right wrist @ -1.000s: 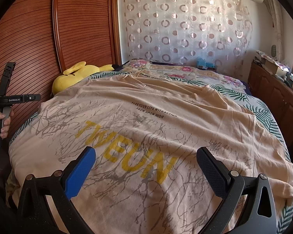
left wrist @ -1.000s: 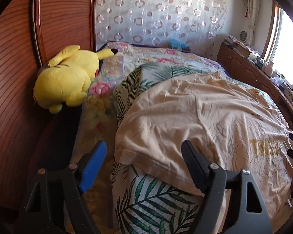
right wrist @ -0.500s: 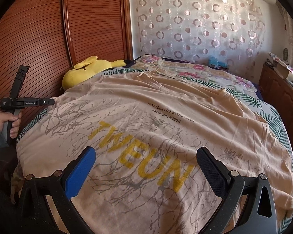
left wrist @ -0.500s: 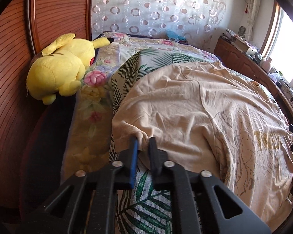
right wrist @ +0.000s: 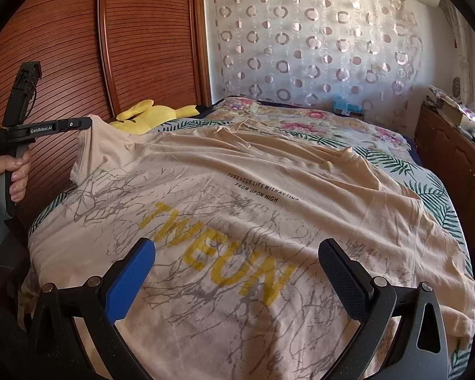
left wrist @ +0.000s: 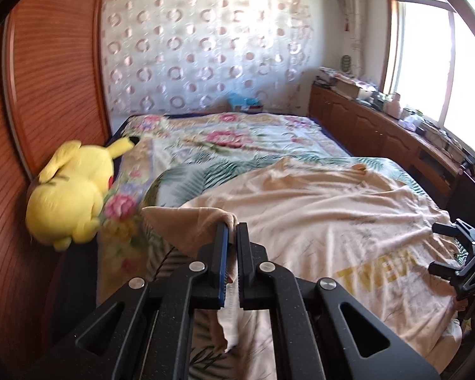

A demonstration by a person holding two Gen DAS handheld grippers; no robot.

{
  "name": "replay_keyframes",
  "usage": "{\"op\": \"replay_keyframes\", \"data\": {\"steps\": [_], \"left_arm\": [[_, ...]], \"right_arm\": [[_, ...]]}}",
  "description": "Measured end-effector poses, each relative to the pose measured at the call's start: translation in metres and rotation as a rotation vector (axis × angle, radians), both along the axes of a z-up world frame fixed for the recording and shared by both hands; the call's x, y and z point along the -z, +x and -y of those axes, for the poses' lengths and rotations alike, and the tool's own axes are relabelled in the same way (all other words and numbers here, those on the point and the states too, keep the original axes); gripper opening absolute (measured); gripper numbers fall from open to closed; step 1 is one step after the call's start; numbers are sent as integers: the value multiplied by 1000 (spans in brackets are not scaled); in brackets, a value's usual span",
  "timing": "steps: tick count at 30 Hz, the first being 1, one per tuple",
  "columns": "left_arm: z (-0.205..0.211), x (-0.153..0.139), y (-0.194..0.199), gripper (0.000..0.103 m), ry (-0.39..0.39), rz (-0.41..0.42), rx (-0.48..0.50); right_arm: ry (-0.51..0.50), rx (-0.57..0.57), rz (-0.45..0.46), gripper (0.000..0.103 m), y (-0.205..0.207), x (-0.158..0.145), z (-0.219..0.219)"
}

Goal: Fold small clothes

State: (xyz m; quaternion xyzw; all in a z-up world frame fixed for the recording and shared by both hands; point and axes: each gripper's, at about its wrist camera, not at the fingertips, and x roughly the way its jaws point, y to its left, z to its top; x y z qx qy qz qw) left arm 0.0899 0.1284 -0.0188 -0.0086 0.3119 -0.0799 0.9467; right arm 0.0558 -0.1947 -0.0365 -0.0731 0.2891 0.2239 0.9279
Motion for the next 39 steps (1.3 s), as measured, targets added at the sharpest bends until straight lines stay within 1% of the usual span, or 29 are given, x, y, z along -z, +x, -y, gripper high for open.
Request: {"op": "replay_keyframes", "data": {"steps": [3,6,9,11,13,14,15,16,17,19,20,21,22,23,24,25,28,29,32,35,37,38,39], "left_arm": [[20,-16,7,6,1,18,47],[45,-29,9,6,-9,21,117],[73,-32,5,6,7,17,177],[85,-28,3,11,12,5,200],[89,-25,0,20,10,2,215],[89,-24,-1,28,13,4,211],[87,-23,-2,32,13,1,201],[86,-22,-2,34,8,-1,191],[79,-19,-4,39,-2,-3,180],[71,-14,-9,41,-15,-6,157],[65,-10,-11,44,-18,-12,141],[62,-6,-12,52,-20,-17,125],[55,-2,-14,58,-25,-22,109],[51,2,-16,69,-31,-25,98],[45,8,-19,77,-43,-28,85],[40,12,-21,80,-53,-31,72],[24,25,-28,82,-77,-55,28],[19,30,-32,82,-84,-60,13],[11,39,-37,82,-88,-68,-24],[6,47,-42,82,-83,-77,-51],[5,49,-44,82,-80,-78,-59],[5,50,-46,82,-83,-77,-62],[5,51,-47,82,-85,-76,-65]], "right_arm": [[10,21,4,103,-1,-1,8],[23,40,7,103,-1,-1,14],[30,54,7,103,-2,1,17],[35,61,3,103,-2,2,18],[35,64,1,103,-3,3,16],[33,64,0,103,-3,3,16],[31,63,1,103,-4,3,15],[29,62,1,103,-4,2,14],[28,61,3,103,-5,1,13],[35,60,6,103,-5,1,12],[41,57,7,103,-5,1,12],[48,49,5,101,-3,1,12],[56,36,-1,100,0,0,12],[60,22,-3,99,2,-1,11],[61,8,-2,97,4,-2,10],[57,-7,2,95,7,-5,7],[38,-63,21,89,12,-11,-4],[32,-83,24,89,14,-13,-10],[11,-140,27,84,25,-19,-28],[-9,-203,12,76,40,-18,-52],[-24,-243,-11,64,52,-13,-69],[-29,-261,-26,62,58,-9,-77],[-33,-276,-43,58,65,-5,-86]]}}
